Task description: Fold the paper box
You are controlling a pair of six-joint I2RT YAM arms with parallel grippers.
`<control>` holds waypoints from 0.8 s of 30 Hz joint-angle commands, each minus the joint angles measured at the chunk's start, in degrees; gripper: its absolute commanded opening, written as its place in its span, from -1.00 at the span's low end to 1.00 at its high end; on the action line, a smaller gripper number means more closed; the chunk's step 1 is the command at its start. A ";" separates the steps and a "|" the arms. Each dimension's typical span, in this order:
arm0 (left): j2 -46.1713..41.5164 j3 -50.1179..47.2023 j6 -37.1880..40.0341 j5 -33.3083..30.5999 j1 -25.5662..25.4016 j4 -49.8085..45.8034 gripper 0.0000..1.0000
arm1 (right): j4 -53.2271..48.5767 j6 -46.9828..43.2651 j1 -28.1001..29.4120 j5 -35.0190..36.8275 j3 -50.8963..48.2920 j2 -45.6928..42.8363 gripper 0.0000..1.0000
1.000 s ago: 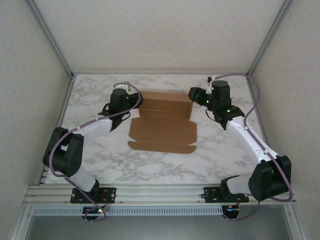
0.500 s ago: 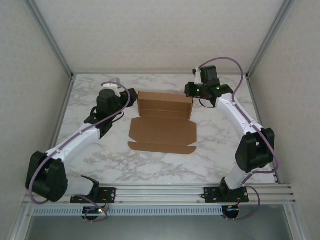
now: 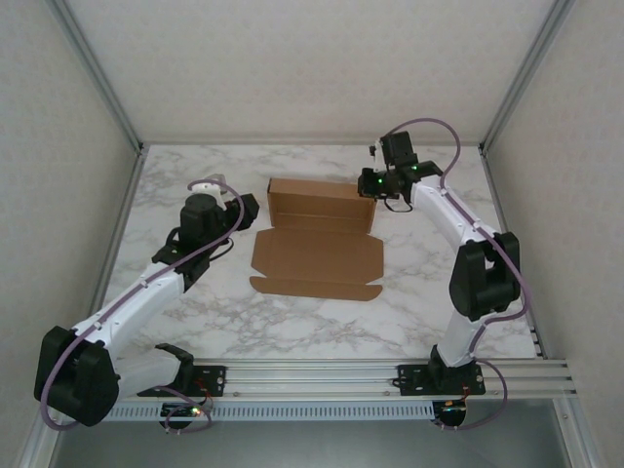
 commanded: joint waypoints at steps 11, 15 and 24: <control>-3.29 4.79 -0.09 -1.95 0.46 -2.40 -0.01 | -5.10 2.89 -3.02 -1.32 15.27 13.12 -0.71; -4.63 10.75 -0.35 -3.32 0.43 -5.19 0.00 | -6.87 4.14 -5.10 -3.27 22.15 20.09 -0.67; -6.55 19.04 -0.35 -6.59 0.57 -7.68 0.03 | -6.44 7.04 -8.60 -9.71 25.47 28.87 -0.57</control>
